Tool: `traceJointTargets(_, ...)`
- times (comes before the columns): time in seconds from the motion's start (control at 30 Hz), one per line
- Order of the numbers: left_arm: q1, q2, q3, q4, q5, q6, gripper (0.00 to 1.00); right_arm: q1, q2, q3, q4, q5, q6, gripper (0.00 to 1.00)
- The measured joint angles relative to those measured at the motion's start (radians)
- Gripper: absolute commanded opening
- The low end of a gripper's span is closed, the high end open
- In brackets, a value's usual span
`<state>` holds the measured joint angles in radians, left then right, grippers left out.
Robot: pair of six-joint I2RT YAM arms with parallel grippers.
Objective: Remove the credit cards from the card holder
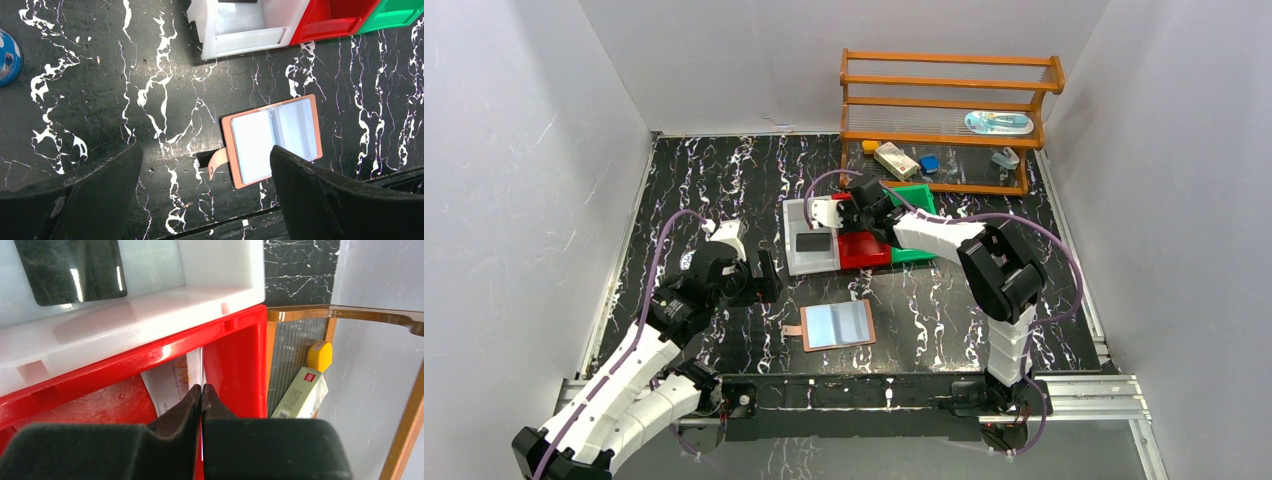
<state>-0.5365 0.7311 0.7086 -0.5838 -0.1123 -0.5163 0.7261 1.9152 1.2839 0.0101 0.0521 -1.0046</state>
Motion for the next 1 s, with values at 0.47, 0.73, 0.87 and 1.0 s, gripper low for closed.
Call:
traceJointTargets(0.47, 0.000, 0.001, 0.000, 0.000, 0.000, 0.000, 0.99, -0.014, 0.062, 0.001, 0.049, -0.015, -0.045, 0.17)
traceJointTargets(0.73, 0.000, 0.019, 0.000, 0.000, 0.000, 0.000, 0.98, -0.014, 0.083, 0.000, 0.050, 0.001, -0.048, 0.31)
traceJointTargets(0.87, 0.000, 0.019, 0.000, 0.000, 0.000, 0.000, 0.98, -0.014, 0.082, 0.000, 0.043, -0.002, -0.032, 0.37)
traceJointTargets(1.0, 0.000, 0.019, 0.000, 0.000, 0.000, 0.000, 0.98, -0.014, 0.079, 0.000, 0.032, -0.012, 0.009, 0.42)
